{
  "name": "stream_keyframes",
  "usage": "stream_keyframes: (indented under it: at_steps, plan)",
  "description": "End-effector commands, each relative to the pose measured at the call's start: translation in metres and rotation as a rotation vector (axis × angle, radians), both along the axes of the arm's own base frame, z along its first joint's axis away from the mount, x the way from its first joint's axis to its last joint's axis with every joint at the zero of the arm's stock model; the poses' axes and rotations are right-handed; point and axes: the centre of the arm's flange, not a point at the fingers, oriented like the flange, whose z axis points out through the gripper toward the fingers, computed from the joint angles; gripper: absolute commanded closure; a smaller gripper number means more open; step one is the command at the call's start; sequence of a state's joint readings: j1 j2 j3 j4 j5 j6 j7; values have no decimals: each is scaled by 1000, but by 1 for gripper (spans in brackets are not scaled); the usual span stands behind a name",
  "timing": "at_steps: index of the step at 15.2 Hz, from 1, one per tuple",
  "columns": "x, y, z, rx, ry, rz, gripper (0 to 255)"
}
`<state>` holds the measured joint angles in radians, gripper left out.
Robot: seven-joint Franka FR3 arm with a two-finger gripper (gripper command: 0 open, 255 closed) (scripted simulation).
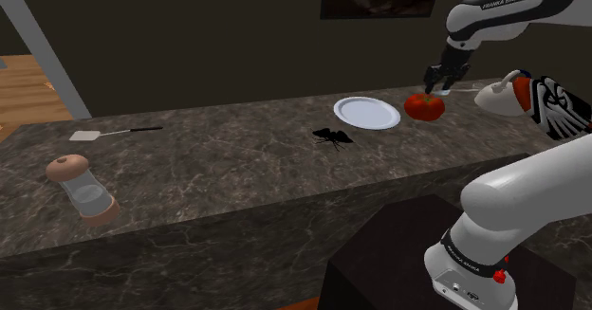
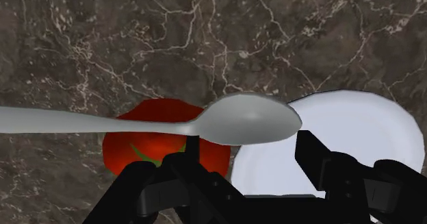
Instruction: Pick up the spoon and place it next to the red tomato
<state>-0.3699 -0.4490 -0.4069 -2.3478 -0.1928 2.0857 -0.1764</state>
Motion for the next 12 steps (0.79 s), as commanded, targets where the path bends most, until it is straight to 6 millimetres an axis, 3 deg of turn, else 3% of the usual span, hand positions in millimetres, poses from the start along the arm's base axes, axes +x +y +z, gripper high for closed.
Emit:
stream_keyframes:
  at_steps: [1, 11, 12]
  plan:
    - [-19, -22, 1, 0, 0, 2, 255]
    - [-97, -128, 1, 0, 0, 2, 255]
    - [-97, -128, -4, 0, 0, 2, 255]
